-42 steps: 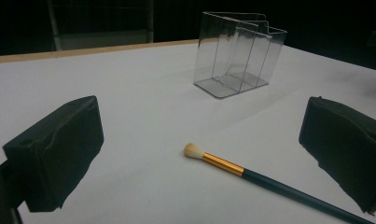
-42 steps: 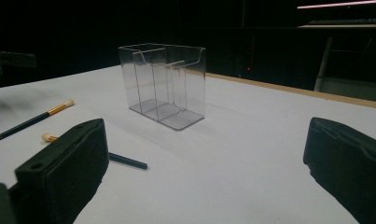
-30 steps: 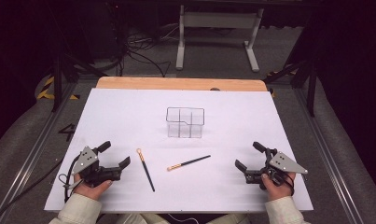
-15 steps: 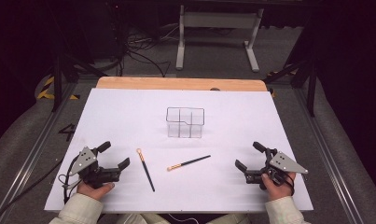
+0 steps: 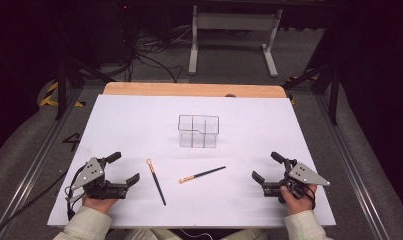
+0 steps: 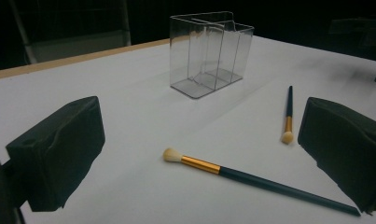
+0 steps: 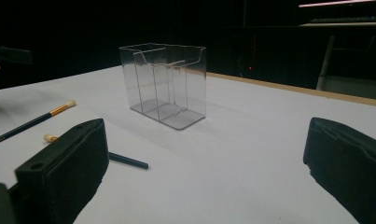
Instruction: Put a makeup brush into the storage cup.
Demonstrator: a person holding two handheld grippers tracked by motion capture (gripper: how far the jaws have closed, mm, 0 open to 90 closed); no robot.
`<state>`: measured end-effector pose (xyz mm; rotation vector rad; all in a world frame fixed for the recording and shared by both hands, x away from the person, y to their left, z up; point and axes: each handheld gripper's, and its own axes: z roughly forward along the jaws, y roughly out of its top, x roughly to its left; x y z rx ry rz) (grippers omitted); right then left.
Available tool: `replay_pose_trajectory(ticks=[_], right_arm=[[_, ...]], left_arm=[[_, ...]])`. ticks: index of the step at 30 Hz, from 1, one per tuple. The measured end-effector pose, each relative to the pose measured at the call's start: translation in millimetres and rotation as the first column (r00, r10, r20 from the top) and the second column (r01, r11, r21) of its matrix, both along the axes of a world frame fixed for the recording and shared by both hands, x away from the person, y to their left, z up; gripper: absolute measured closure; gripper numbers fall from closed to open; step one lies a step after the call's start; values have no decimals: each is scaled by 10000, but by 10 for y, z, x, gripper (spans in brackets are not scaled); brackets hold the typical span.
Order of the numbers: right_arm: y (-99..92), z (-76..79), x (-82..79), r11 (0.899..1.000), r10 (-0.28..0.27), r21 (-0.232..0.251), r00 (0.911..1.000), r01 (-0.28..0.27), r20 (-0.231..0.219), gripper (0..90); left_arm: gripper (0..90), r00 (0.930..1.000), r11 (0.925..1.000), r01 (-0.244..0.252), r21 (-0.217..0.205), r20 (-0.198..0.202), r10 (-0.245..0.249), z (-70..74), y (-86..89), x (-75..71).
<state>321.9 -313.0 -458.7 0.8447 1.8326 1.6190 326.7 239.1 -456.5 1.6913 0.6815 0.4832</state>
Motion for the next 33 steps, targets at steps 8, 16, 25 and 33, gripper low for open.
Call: replay_pose_trajectory(ticks=[8,16,25,33], right_arm=[[-3,-1,-3,10000,9,37,10000,-9,24,5],[-4,-2,-4,10000,39,36,10000,-39,37,5],[-4,-2,-5,10000,62,34,10000,-62,42,5],[-6,-2,-4,10000,51,50,10000,-51,44,5]], left_arm=[[20,9976,10000,92,-5,-679,-92,252,-70,-18],[12,9976,9945,-303,-1000,-642,240,351,-65,-14],[40,9839,9939,-840,-717,-1636,713,487,-163,19],[83,9772,9969,-753,241,-1971,786,676,-201,71]])
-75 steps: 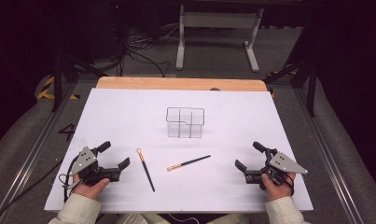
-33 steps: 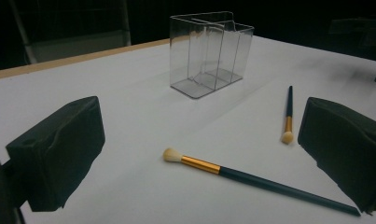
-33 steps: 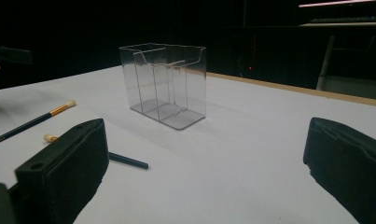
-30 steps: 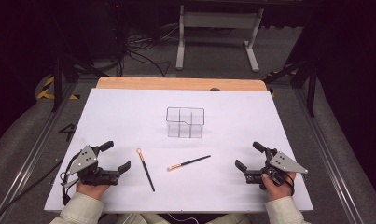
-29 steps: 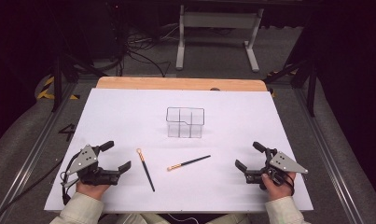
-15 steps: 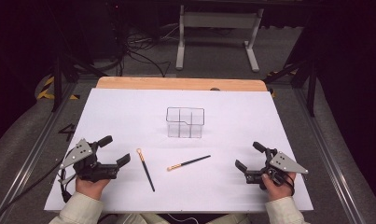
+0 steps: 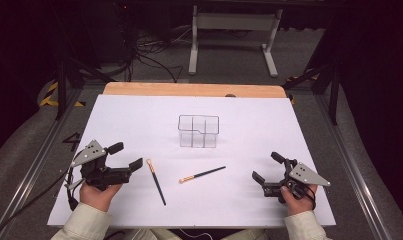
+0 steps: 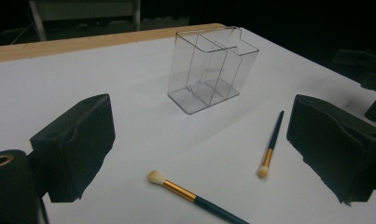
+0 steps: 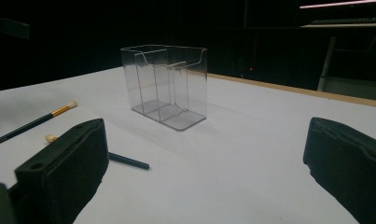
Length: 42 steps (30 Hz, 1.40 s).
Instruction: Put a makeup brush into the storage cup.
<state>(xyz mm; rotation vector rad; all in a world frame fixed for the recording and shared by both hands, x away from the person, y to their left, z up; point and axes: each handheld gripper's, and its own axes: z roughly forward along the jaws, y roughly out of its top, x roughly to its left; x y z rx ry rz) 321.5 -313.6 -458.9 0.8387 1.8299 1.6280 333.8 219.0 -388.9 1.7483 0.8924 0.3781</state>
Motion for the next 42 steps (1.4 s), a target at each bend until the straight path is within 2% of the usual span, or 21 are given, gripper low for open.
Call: replay_pose_trajectory(ticks=[5,10,11,12,13,14,15,16,19,21,23,25,26,27,29,30,32,36,38,40,42], right_arm=[[0,0,1,10000,3,3,10000,-3,-12,5],[-3,0,3,10000,-5,34,10000,5,-5,5],[-4,-1,3,10000,-3,39,10000,3,-2,5],[-5,-1,3,10000,20,52,10000,-20,-13,5],[-8,-1,4,10000,15,68,10000,-15,-22,4],[-10,-1,5,9999,18,99,10000,-17,-25,5],[-14,-1,6,9999,4,131,10000,-4,-45,5],[-16,-2,6,9999,-12,156,10000,12,-45,4],[-15,-2,6,9998,-22,175,10000,22,-43,4],[-15,-2,5,9999,-9,144,10000,10,-37,4],[-14,-1,5,9999,-4,139,10000,5,-43,4],[-14,-2,6,9999,-2,144,10000,3,-44,4],[-15,-2,7,9999,-12,149,10000,13,-42,4],[-15,-2,7,9999,-3,169,10000,4,-46,4],[-16,-2,7,9999,2,167,10000,-1,-42,4],[-16,-2,7,9999,2,167,10000,-1,-42,4],[-15,-2,6,9998,-7,186,10000,8,-49,4],[-16,-2,7,9999,7,173,10000,-6,-38,4],[-16,-2,6,9998,5,174,10000,-4,-47,4],[-15,-2,7,9999,0,156,10000,0,-40,4],[-14,-1,7,9999,-4,128,10000,5,-46,4]], left_arm=[[95,9914,9925,382,1158,-1289,-231,107,-67,77],[96,9821,9873,421,1529,-1877,-128,157,-122,144],[99,9782,9861,516,1577,-2067,-182,164,-126,160],[130,9701,9854,843,1476,-2382,-473,172,-139,178],[175,9701,9854,843,1476,-2382,-473,172,-139,178],[190,9663,9828,1048,1523,-2494,-644,177,-147,196],[193,9566,9811,1184,1529,-2826,-714,186,-172,208],[193,9518,9787,1307,1584,-2962,-791,193,-193,225],[193,9481,9752,1372,1737,-3080,-785,211,-224,249],[181,9498,9720,1379,1901,-3037,-754,219,-248,274],[181,9443,9678,1405,2089,-3221,-676,222,-277,291],[176,9409,9665,1218,2261,-3363,-399,232,-299,305],[165,9411,9670,1024,2334,-3375,-182,239,-309,304],[134,9453,9656,824,2468,-3263,27,248,-313,309],[113,9442,9593,639,2750,-3279,311,259,-338,316],[112,9442,9593,639,2750,-3279,311,259,-338,316],[122,9465,9508,608,3039,-3200,417,261,-360,327],[120,9448,9361,599,3467,-3223,589,248,-408,349],[78,9406,9269,534,3714,-3304,781,226,-434,368],[73,9296,9247,685,3744,-3604,771,204,-449,392],[73,9275,9224,670,3805,-3644,829,195,-458,404]])
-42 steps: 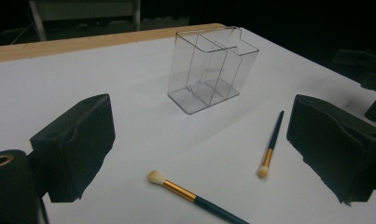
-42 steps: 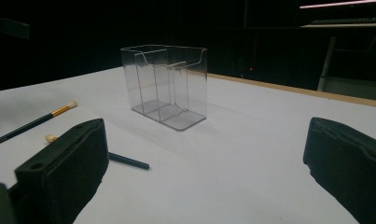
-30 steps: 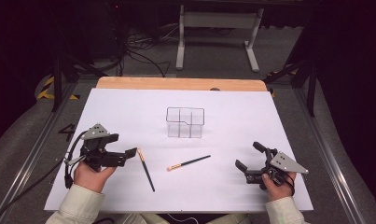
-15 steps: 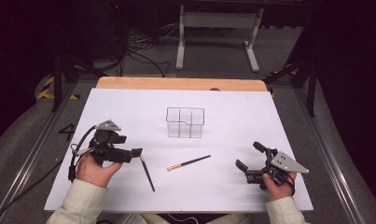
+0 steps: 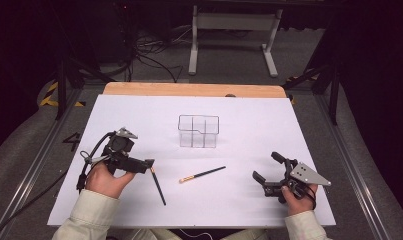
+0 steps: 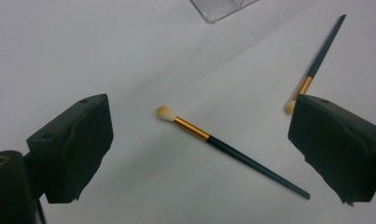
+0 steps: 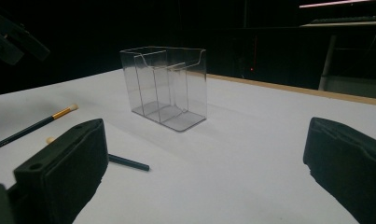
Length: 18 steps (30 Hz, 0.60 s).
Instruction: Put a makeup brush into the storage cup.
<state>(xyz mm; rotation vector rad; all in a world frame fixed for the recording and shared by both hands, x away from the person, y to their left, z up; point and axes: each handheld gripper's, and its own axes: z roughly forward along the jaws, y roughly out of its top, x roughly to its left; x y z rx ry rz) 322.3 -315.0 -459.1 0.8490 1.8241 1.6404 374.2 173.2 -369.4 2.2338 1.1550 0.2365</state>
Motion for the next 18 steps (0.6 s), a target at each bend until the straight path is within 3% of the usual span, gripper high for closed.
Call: replay_pose_trajectory(ticks=[18], right_arm=[[8,1,-1,10000,9,-63,10000,-9,0,4]], left_arm=[[67,9930,9944,102,1051,-1182,23,-240,-116,142]])
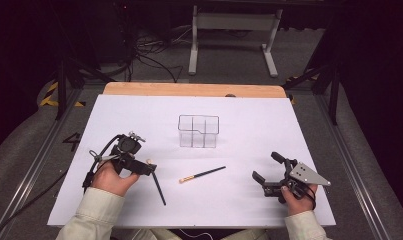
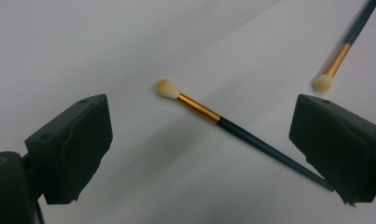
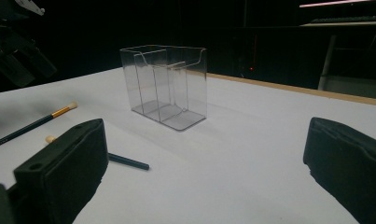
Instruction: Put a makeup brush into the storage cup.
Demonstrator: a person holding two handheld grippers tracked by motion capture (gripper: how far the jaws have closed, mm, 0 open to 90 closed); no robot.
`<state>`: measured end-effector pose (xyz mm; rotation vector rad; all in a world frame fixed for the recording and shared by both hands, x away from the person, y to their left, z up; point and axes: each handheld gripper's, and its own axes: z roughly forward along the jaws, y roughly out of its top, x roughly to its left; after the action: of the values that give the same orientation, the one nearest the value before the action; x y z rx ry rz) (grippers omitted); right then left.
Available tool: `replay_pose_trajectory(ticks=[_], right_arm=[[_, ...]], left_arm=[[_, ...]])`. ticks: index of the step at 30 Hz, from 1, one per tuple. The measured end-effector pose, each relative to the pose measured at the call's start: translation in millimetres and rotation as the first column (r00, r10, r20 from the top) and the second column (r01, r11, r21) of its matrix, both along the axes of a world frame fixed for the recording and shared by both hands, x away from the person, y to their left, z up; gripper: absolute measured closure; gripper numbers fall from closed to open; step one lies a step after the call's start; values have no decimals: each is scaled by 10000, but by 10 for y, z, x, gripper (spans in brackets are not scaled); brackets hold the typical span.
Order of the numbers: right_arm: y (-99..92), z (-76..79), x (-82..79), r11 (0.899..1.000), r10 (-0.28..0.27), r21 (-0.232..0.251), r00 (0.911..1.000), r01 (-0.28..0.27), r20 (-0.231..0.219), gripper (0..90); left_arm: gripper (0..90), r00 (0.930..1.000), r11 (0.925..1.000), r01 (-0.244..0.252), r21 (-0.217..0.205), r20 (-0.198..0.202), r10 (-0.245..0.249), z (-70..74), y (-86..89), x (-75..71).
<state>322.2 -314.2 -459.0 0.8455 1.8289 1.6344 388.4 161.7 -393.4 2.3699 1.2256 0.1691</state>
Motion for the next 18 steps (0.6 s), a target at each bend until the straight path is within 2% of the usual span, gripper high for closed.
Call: replay_pose_trajectory(ticks=[8,14,18], right_arm=[[3,0,-1,10000,2,-21,10000,-3,-6,4],[3,1,0,10000,1,-43,10000,-1,6,4],[3,1,1,10000,24,-57,10000,-24,-1,4]], left_arm=[[71,9996,9996,149,251,-260,-142,-82,-46,26],[116,9982,9994,253,220,-553,-241,-132,-71,38],[117,9976,9983,311,485,-639,-280,-166,-94,50]])
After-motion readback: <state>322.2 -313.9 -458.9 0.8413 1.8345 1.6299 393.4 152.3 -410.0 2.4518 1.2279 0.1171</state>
